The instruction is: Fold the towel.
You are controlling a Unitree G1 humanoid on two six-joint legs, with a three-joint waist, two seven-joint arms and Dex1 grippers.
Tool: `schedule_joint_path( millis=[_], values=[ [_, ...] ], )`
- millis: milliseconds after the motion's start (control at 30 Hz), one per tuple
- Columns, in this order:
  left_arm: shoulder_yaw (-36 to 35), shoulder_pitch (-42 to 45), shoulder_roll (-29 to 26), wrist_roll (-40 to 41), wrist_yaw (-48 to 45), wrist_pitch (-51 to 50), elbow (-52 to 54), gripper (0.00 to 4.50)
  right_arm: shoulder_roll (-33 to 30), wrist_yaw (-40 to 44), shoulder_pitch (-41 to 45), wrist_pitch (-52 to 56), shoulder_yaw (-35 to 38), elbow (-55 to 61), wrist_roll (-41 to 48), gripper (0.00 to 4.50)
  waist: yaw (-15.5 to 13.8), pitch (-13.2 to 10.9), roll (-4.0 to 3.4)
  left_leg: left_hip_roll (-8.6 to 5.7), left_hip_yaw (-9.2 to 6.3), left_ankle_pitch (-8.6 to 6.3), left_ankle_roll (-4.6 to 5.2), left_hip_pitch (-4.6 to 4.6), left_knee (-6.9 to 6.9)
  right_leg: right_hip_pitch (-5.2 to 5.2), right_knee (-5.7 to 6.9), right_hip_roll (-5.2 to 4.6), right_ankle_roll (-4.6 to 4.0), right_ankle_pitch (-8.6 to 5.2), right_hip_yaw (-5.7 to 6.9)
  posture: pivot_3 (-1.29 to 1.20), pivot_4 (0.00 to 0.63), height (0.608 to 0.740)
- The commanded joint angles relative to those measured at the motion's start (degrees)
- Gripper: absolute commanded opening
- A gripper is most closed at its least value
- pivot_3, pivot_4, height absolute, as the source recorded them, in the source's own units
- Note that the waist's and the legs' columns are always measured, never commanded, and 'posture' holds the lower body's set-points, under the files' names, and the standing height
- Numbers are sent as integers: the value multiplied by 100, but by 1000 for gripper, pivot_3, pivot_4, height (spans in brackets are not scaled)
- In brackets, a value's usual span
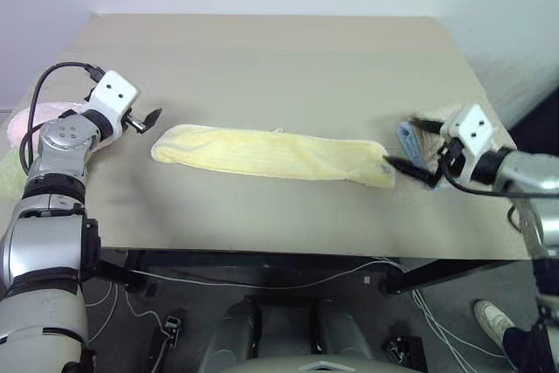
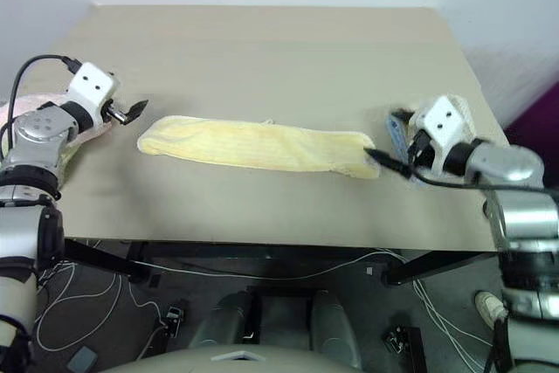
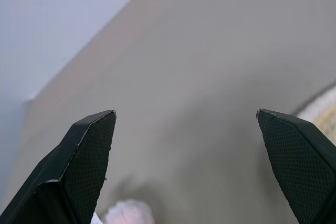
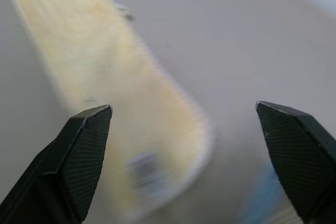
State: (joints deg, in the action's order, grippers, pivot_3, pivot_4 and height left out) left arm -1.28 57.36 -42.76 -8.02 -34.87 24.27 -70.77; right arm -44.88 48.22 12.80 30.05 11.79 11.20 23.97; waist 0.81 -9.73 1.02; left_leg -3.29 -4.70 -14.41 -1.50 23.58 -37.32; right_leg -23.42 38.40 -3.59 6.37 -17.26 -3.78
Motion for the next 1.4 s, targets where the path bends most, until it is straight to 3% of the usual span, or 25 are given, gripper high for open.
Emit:
schedule_joint_path(
  millis=[33, 167, 267, 400, 467, 567, 700, 933, 1300, 1400],
  values=[
    [-7, -67, -43, 9, 43, 110, 178, 4500, 467, -904, -240, 1471, 525, 1153, 1051, 4485, 29, 0, 0, 2, 0, 0, 0, -1, 2, -1, 0, 1, 0, 0, -1, 0, 150, 740],
    [-55, -119, 122, 153, -160, 267, 337, 4500, 1633, -2469, -436, 3298, 1260, 1760, 2708, 4485, 3, 2, 4, 4, 1, 0, 0, -2, 4, -3, 3, 1, 0, 0, -5, 0, 150, 740],
    [-237, -263, 406, 684, -1080, 386, 715, 4500, 2296, -3620, -494, 3910, 1744, 1782, 4118, 4485, -34, 4, 6, -2, 1, 0, 0, -1, 3, 0, 0, -4, 0, 0, -3, 0, 150, 740],
    [-311, -754, 809, 1599, -2685, -68, 1780, 4500, 2748, -5648, -743, 3688, 1742, 1427, 6127, 4485, -7, 6, 8, -1, -1, 0, 1, -1, 6, 3, -5, -12, 0, 0, -2, 0, 150, 740],
    [-157, -1180, 968, 1960, -3330, -565, 2624, 4500, 2997, -6840, -930, 3020, 1520, 1220, 7214, 4485, 24, 6, 7, 3, -1, 0, 0, -2, 12, 1, -6, -11, -1, 0, -5, 0, 150, 740],
    [-25, -1602, 1088, 2202, -3665, -1145, 3512, 4500, 3047, -7931, -1017, 2290, 1244, 1042, 8113, 4485, 125, 7, 4, 8, 2, 0, 0, -6, 17, -2, -4, -7, -1, 0, -13, 0, 150, 740],
    [191, -1942, 1301, 2217, -3685, -1458, 4192, 4500, 2965, -8499, -926, 1761, 961, 708, 8343, 4485, 172, 8, 4, 10, 1, 0, 0, -8, 15, 0, -2, -2, -1, 0, -13, 0, 150, 740],
    [256, -2156, 1481, 2430, -3636, -2030, 4905, 4500, 3085, -8358, -529, 1167, 720, -100, 7718, 4485, 191, 11, 4, 12, 2, 1, 1, -22, 14, 15, -3, 12, -1, 0, -11, 0, 150, 740],
    [405, -2834, 1376, 2679, -3945, -2772, 5873, 4500, 3497, -8425, -114, 328, 871, -462, 7061, 4485, 168, 17, 7, 13, 0, 0, 2, -71, 15, 74, -19, 11, -1, 0, -10, 0, 150, 740],
    [427, -2914, 1394, 2660, -3915, -2786, 5928, 4500, 3559, -8432, -3, 151, 922, -582, 6899, 3857, 160, 17, 7, 12, 0, 0, 2, -88, 21, 90, -24, 10, -1, 0, -10, 0, 150, 740]
  ],
)
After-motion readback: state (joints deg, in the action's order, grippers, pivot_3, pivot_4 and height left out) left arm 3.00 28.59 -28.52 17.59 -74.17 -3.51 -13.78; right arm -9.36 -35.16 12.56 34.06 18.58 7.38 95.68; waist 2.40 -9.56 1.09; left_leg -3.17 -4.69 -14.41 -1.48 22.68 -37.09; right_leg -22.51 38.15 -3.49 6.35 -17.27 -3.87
